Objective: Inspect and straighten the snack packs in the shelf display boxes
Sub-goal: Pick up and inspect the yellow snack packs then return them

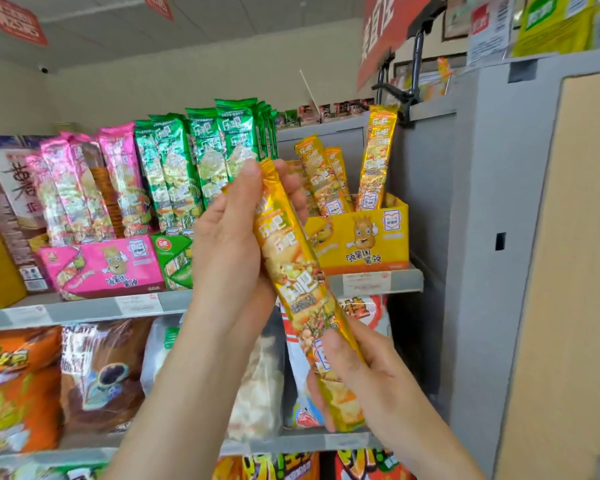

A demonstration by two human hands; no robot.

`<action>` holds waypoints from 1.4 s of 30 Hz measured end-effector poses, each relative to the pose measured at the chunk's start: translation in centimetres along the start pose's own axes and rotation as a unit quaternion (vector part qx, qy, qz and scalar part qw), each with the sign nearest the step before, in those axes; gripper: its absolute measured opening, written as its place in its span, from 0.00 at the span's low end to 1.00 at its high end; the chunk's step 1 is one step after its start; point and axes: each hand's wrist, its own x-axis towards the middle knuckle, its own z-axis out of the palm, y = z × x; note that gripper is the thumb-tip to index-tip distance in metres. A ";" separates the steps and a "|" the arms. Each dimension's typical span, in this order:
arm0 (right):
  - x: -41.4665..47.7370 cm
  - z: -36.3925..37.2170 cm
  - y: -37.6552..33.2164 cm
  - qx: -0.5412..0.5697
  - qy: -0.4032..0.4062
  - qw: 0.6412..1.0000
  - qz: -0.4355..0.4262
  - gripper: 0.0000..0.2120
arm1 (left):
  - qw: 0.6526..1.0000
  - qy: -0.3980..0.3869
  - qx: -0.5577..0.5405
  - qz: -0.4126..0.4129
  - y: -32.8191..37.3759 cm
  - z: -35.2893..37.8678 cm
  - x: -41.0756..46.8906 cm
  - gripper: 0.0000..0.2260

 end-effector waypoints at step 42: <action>0.7 5.0 3.2 -0.165 0.206 0.952 -0.152 0.19 | 0.993 -0.074 0.077 -0.057 -3.8 -8.2 -6.7 0.16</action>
